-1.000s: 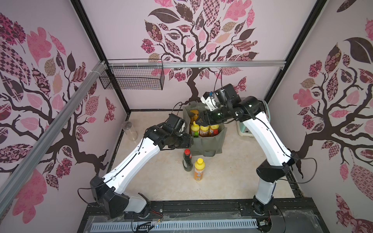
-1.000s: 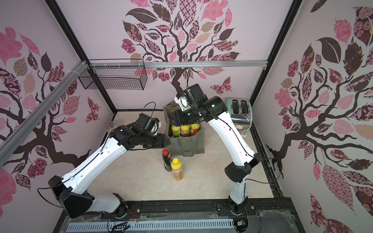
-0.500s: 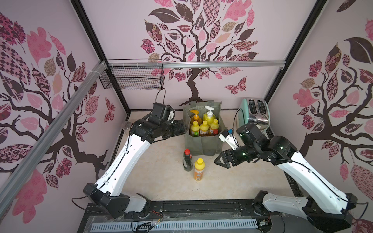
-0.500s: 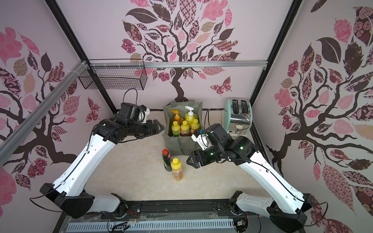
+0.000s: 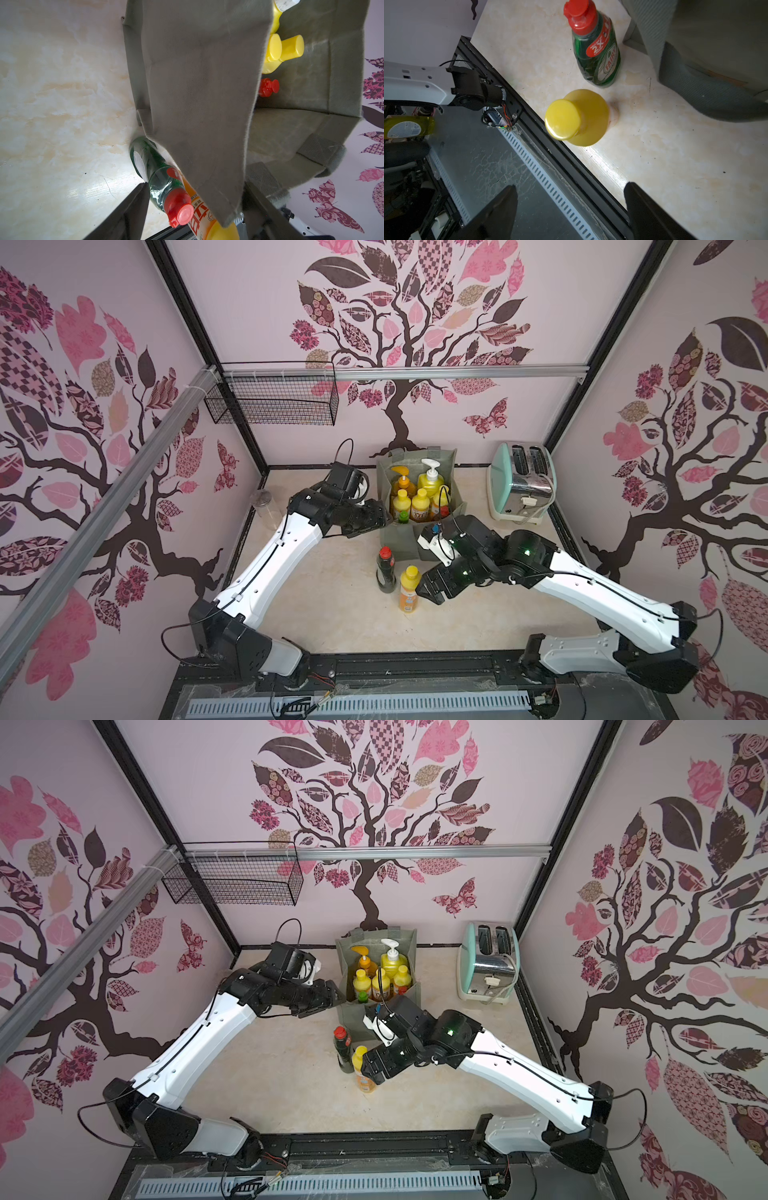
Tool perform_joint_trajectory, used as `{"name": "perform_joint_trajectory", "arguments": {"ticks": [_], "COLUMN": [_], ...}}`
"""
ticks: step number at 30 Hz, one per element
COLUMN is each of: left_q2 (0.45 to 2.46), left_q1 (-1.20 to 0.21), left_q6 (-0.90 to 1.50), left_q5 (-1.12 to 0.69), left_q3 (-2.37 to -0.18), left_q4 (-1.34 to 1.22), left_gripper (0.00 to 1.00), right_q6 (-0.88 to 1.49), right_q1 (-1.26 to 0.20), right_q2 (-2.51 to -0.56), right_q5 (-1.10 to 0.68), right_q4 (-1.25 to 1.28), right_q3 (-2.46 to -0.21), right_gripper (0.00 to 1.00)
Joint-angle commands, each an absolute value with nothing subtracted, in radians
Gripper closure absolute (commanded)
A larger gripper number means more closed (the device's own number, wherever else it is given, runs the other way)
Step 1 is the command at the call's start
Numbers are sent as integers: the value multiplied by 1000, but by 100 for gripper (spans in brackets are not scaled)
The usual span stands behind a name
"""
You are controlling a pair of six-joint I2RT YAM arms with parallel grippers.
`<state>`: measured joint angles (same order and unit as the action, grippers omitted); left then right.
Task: Pack dish soap into the shopping bag
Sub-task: Pick up the bottle of dish soap at the center of the board.
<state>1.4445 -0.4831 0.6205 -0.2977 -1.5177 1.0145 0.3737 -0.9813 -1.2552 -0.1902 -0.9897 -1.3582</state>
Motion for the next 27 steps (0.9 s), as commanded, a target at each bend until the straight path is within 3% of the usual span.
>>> {"name": "perform_joint_trajectory", "arguments": {"ticks": [1, 14, 27], "left_q2": [1441, 1460, 1472], "left_q1": [-484, -486, -486], "left_q6": [600, 603, 600], "left_q5": [-298, -305, -301], "left_q3": [-1500, -1523, -1598], "left_q4": [1000, 991, 1016], "left_gripper": [26, 26, 26], "right_q6": [335, 287, 314], "right_q1": [-992, -1060, -1066], "right_q2": [-1290, -1412, -1467], "right_q5": [-105, -66, -13], "right_q4": [-985, -937, -901], "right_q3": [-1426, -1422, -1374], "right_gripper": [13, 12, 28]}}
